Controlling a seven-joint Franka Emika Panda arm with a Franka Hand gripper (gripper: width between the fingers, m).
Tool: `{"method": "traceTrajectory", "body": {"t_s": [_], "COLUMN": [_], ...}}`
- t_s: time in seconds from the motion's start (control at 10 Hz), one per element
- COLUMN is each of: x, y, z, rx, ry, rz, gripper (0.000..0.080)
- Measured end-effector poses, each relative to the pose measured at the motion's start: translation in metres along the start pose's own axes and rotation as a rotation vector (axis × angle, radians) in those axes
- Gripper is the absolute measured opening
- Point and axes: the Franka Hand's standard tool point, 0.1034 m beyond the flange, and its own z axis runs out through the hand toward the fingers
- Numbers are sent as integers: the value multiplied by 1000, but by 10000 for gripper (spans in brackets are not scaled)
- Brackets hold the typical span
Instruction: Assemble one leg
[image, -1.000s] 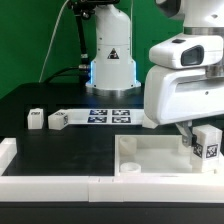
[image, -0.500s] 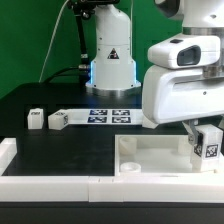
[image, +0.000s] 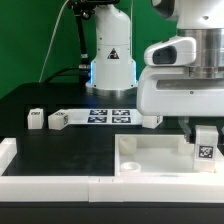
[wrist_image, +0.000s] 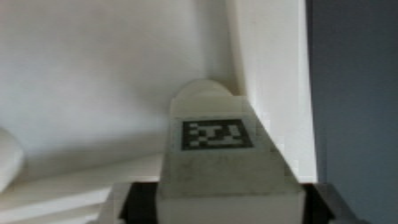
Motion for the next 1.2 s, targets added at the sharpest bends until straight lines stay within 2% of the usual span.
{"method": "traceTrajectory", "body": {"t_s": [0.3,0.5,0.7,0.8,0.9,1.0,1.1,1.2], "x": [0,1,0,0,0,0,1,0], "y": [2,3,3,2,2,2,1,-2], "z": [0,1,1,1,2,1,0,0], "rx": [9,24,26,29,29,25,22,23], "ry": [1,-9,-15,-18,-18,-19,-23,-23], "rz": [382,638,808,821,814,767,664,644], "gripper": [291,292,292,367,367,509,604,604]}}
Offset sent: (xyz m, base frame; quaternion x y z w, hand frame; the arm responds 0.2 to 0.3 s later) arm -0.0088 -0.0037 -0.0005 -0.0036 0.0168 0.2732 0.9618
